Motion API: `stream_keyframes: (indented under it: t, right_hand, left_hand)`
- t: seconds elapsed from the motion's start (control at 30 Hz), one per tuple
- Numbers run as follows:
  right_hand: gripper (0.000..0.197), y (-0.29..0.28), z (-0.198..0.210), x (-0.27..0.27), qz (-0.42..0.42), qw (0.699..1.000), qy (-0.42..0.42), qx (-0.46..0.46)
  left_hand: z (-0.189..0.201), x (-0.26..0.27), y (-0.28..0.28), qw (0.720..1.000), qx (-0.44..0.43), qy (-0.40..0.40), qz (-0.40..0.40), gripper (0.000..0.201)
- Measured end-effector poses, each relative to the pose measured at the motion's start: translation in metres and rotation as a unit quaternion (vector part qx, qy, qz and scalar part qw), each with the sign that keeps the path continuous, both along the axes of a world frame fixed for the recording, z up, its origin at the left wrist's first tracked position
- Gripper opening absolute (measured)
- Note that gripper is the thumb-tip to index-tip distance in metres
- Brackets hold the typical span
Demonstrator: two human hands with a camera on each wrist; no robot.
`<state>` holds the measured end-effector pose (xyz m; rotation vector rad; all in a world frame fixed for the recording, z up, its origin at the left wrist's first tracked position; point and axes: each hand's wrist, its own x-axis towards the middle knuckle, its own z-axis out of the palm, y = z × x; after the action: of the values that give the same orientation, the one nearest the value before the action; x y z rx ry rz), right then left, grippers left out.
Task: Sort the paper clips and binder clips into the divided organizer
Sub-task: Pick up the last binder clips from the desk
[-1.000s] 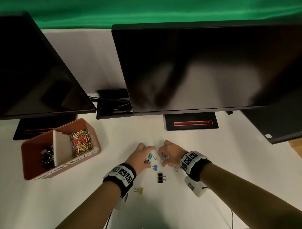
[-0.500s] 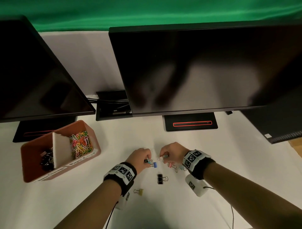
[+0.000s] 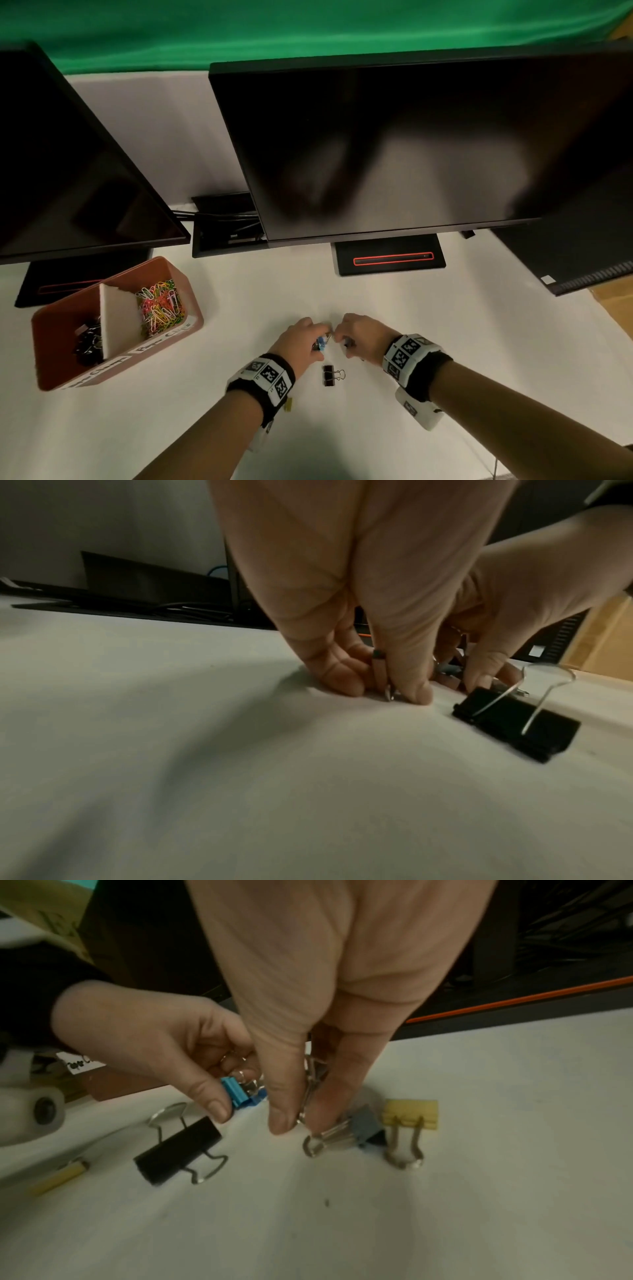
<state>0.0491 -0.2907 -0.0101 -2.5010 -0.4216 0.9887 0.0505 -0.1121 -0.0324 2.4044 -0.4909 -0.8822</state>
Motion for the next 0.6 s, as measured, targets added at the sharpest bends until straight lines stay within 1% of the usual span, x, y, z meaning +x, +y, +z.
stream_keyframes:
  t: [0.07, 0.2, 0.4, 0.5, 0.6]
  right_hand:
    - [0.025, 0.003, 0.0, 0.002, -0.012, 1.0, 0.001, -0.021]
    - [0.021, 0.004, 0.0, 0.003, -0.019, 0.999, 0.004, -0.042]
    - [0.018, 0.003, 0.0, 0.001, -0.008, 0.999, -0.014, -0.049]
    - [0.02, 0.004, 0.002, 0.003, 0.0, 0.999, -0.002, -0.035]
    - [0.03, 0.003, 0.005, 0.005, -0.009, 1.0, -0.006, -0.009]
  left_hand:
    - [-0.003, 0.0, 0.0, 1.0, 0.008, -0.007, 0.017, 0.041]
    - [-0.005, 0.003, 0.009, 0.998, 0.005, -0.029, 0.048, 0.025]
    - [-0.006, 0.003, 0.019, 0.997, -0.002, -0.037, 0.065, 0.018]
    - [-0.006, 0.0, 0.025, 0.996, -0.004, -0.056, 0.071, 0.013]
    - [-0.005, -0.001, 0.031, 0.995, -0.002, -0.062, 0.082, 0.011]
